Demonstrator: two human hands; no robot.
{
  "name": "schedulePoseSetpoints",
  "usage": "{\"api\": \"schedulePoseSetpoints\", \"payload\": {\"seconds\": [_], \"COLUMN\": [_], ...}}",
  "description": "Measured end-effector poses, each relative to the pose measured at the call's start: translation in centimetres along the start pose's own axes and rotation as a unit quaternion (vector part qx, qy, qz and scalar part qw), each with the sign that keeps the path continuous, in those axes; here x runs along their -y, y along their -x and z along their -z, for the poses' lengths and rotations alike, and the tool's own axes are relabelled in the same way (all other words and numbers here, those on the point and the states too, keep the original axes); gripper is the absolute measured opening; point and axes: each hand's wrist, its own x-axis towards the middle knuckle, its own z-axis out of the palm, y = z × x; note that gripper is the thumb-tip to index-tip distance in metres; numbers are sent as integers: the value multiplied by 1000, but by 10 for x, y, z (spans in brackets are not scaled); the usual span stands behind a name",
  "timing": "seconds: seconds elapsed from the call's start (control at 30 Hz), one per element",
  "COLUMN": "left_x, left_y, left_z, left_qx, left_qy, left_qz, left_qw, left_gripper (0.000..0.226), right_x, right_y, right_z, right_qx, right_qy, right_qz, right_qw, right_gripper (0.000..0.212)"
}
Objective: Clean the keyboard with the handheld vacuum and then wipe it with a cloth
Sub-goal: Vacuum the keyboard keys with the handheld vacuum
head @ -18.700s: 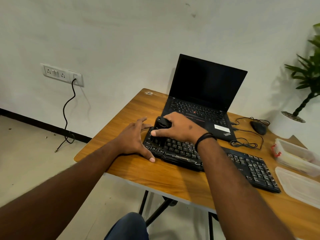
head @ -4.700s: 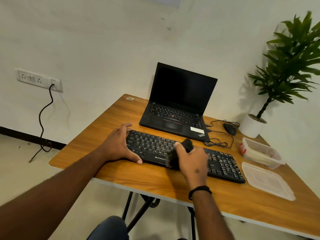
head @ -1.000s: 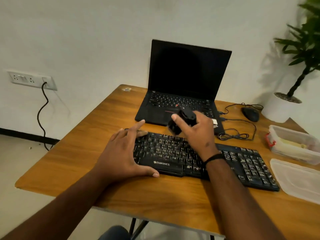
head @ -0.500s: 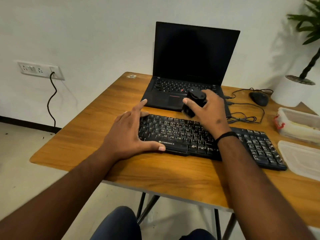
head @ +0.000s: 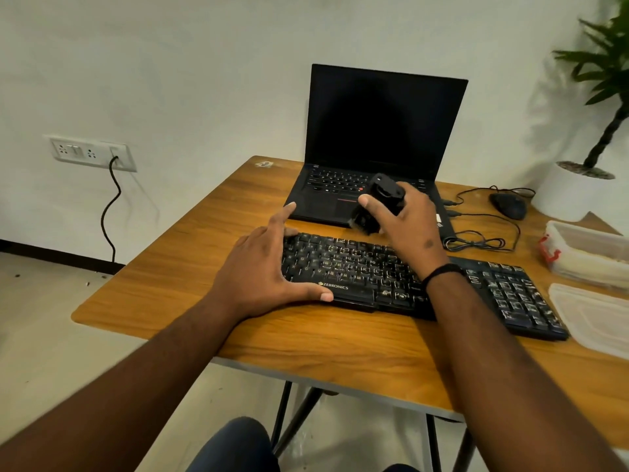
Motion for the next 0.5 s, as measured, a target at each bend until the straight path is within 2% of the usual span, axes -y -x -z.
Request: {"api": "schedulePoseSetpoints", "payload": {"seconds": [0.07, 0.13, 0.17, 0.23, 0.3, 0.4, 0.47, 0.5], "left_x": [0, 0, 0, -1, -1, -1, -1, 0], "left_y": [0, -1, -1, -1, -1, -1, -1, -1], "left_z": [0, 0, 0, 0, 0, -1, -1, 0], "left_qx": [-1, -2, -2, -4, -6, -4, -5, -5], "left_qy": [0, 0, 2, 7, 7, 5, 5, 6], "left_qz": [1, 2, 3, 3, 2, 4, 5, 4], "left_qw": [1000, 1000, 1000, 1000, 1000, 1000, 1000, 1000], "left_gripper": [144, 144, 144, 145, 145, 145, 146, 146], "right_x": [1, 3, 4, 6, 8, 8, 9, 10], "right_y": [0, -1, -1, -1, 1, -1, 0, 0], "right_z": [-3, -7, -8, -12, -17, -19, -21, -23], "right_qx": [46, 21, 6, 30, 49, 4, 51, 69], "right_qy": [5, 54, 43, -17, 19, 46, -3, 11], "right_qz": [0, 15, 15, 5, 23, 40, 31, 32], "right_qw": [999, 998, 999, 999, 998, 998, 998, 997], "right_gripper": [23, 25, 25, 25, 28, 26, 29, 31]}}
